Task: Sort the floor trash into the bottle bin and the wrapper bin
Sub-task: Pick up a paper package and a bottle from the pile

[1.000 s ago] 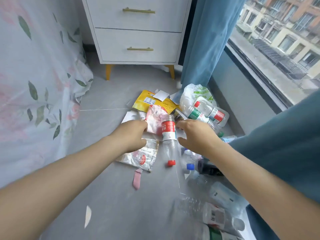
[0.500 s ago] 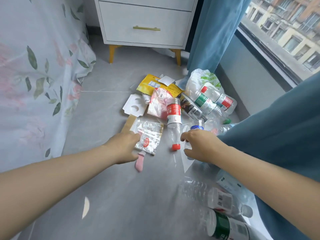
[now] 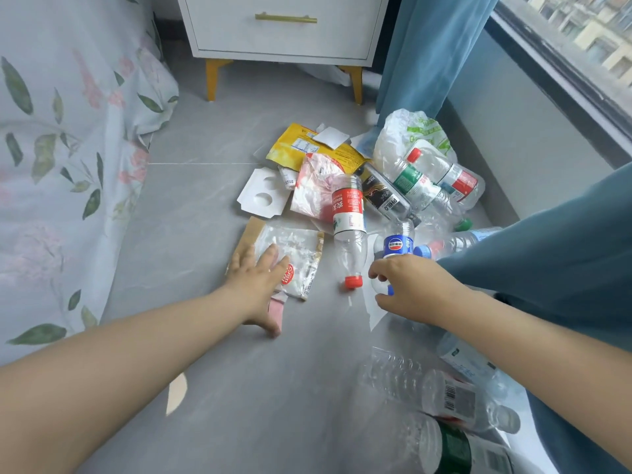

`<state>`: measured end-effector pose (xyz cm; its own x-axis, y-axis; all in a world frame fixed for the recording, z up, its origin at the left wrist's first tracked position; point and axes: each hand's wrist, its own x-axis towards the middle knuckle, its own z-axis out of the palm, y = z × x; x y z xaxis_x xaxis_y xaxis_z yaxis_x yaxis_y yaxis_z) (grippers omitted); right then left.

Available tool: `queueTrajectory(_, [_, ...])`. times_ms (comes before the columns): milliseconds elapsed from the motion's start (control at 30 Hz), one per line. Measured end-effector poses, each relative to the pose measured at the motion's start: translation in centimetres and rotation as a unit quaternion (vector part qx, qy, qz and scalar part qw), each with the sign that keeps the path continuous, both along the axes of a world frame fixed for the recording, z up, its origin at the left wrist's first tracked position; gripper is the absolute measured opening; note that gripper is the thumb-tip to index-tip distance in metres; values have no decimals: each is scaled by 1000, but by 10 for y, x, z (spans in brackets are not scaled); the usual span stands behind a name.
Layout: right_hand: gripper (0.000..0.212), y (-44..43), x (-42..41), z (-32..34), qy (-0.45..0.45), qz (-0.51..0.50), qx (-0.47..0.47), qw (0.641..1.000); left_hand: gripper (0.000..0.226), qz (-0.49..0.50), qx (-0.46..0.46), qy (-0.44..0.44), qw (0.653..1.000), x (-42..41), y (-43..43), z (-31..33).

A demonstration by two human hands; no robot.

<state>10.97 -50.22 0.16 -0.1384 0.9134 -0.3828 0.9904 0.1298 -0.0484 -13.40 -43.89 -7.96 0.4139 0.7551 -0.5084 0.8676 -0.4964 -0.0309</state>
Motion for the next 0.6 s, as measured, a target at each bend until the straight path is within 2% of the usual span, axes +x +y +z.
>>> queueTrajectory(133, [40, 2, 4, -7, 9, -6, 2, 1000, 123, 4, -6, -7, 1000, -5, 1, -10])
queueTrajectory(300, [40, 6, 4, -13, 19, -14, -3, 1000, 79, 3, 45, -72, 996, -3, 11, -12])
queueTrajectory(433, [40, 8, 4, -16, 23, -15, -8, 1000, 65, -5, 54, -78, 996, -3, 15, -14])
queueTrajectory(600, [39, 9, 6, -19, 26, -20, -13, 999, 38, -53, 63, -84, 993, 2, 14, -12])
